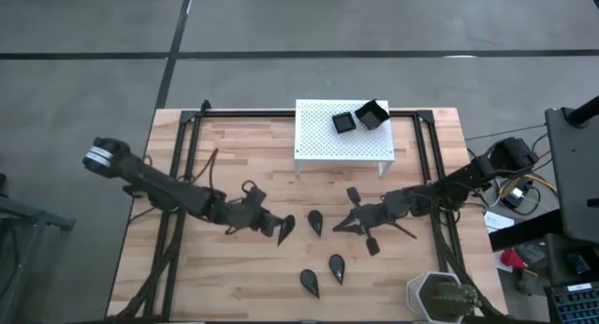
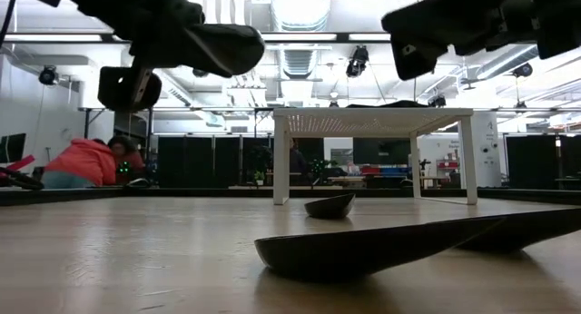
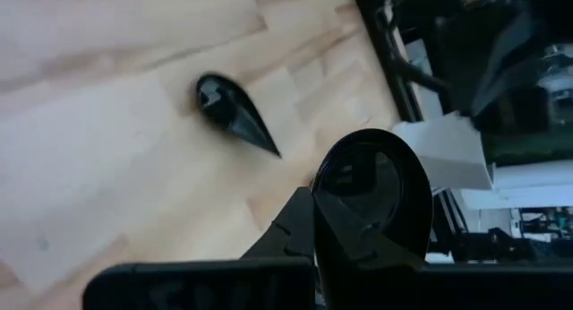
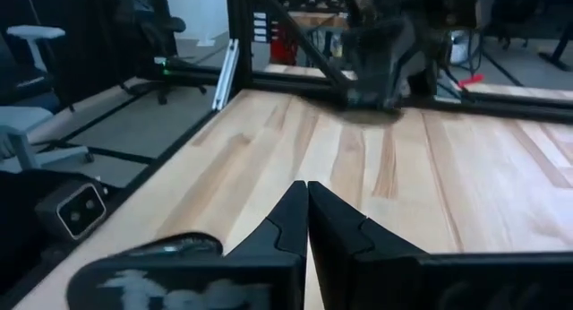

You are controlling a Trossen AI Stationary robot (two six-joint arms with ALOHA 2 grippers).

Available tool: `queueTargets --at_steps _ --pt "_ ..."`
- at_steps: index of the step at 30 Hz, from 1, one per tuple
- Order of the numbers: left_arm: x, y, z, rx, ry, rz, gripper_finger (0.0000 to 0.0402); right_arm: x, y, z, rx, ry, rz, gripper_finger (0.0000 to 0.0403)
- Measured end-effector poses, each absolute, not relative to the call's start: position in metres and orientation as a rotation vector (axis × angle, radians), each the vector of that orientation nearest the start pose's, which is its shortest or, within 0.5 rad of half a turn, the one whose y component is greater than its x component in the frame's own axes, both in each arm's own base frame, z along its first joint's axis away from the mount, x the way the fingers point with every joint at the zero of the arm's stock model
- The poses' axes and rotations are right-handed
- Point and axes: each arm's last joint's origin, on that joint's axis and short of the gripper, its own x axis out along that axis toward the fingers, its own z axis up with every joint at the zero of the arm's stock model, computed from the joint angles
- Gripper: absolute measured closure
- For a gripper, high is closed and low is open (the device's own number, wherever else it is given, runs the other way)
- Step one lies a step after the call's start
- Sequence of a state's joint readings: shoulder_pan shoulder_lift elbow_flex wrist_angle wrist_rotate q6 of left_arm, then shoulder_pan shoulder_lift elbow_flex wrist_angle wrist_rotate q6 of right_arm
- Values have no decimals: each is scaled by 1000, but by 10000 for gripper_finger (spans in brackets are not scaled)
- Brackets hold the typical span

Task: Pick & Place Mini shaped plates
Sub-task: Put the drop shaped plate on the shelf

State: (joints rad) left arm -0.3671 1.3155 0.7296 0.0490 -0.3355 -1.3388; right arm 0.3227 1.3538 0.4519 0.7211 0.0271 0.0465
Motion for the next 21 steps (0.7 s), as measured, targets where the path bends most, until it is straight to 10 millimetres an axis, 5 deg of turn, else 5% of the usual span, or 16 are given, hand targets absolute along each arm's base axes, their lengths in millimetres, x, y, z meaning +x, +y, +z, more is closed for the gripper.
queueTargets --at_steps 12,21 --pt "252 -45 266 -1082 446 365 401 227 85 196 -63 78 270 394" --pt "252 8 307 -1051 482 462 401 206 77 190 -67 29 215 394"
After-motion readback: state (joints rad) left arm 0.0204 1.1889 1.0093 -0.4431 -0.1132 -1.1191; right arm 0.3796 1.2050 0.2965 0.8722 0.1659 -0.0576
